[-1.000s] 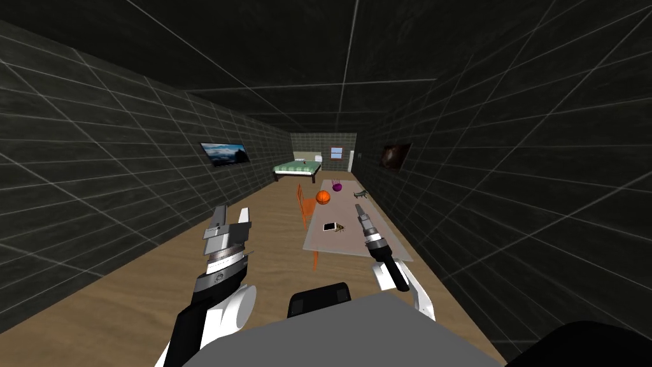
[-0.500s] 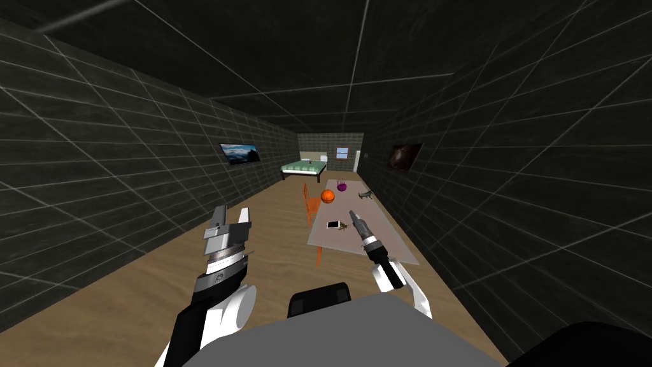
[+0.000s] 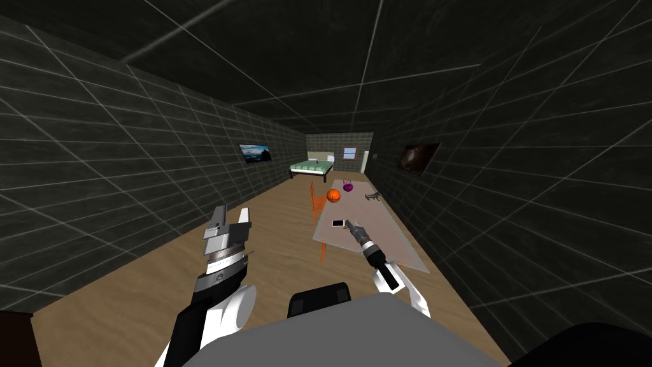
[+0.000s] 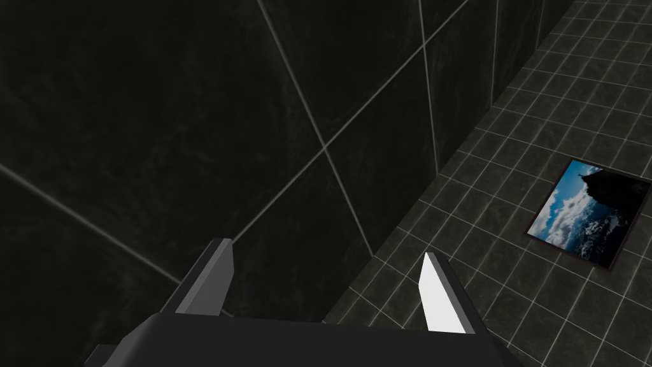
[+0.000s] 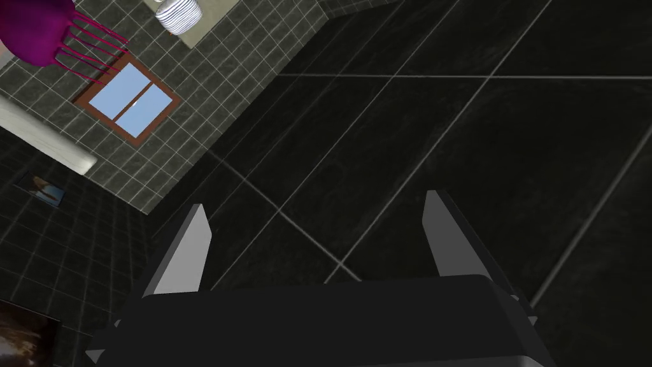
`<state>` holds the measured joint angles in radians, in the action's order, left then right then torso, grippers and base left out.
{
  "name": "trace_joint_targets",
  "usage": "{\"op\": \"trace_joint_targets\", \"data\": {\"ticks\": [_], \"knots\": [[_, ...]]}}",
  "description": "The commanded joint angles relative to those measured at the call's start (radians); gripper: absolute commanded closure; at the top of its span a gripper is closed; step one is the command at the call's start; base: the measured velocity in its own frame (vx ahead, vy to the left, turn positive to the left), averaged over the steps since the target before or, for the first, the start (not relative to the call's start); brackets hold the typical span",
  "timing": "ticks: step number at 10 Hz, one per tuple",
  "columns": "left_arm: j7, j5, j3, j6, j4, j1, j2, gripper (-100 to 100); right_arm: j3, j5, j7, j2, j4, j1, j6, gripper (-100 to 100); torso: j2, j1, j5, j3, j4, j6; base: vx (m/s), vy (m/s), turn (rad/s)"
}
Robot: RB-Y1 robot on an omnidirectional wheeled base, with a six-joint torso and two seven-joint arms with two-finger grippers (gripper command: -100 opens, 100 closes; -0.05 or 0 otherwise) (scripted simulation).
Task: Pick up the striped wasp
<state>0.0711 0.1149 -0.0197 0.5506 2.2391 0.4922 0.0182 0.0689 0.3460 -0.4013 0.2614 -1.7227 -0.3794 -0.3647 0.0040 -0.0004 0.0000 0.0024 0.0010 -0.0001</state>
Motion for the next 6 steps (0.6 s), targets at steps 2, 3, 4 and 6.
{"op": "trace_joint_targets", "data": {"ticks": [2,3,4,6], "knots": [[0.000,0.000,0.000,0.000,0.000,0.000,0.000,0,0.015,0.065,-0.053,0.026,0.075,0.025,0.038,-100,-0.001,-0.001,0.000,0.000,0.000,0.001,-0.043,0.007,0.110],[0.000,0.000,0.000,0.000,0.000,0.000,0.000,0,0.015,0.065,-0.053,0.026,0.097,0.025,0.038,-100,-0.001,-0.001,0.000,-0.001,0.000,0.000,-0.029,0.006,0.100],[0.000,0.000,0.000,0.000,0.000,0.000,0.000,0,0.024,0.105,-0.085,0.041,0.133,0.036,0.056,-100,-0.002,0.000,0.000,-0.001,0.000,0.001,-0.031,0.014,0.205],[0.000,0.000,0.000,0.000,0.000,0.000,0.000,0,0.032,0.145,-0.115,0.057,0.197,0.046,0.074,-100,-0.002,0.000,0.000,-0.001,0.000,0.000,-0.036,0.011,0.208]]}}
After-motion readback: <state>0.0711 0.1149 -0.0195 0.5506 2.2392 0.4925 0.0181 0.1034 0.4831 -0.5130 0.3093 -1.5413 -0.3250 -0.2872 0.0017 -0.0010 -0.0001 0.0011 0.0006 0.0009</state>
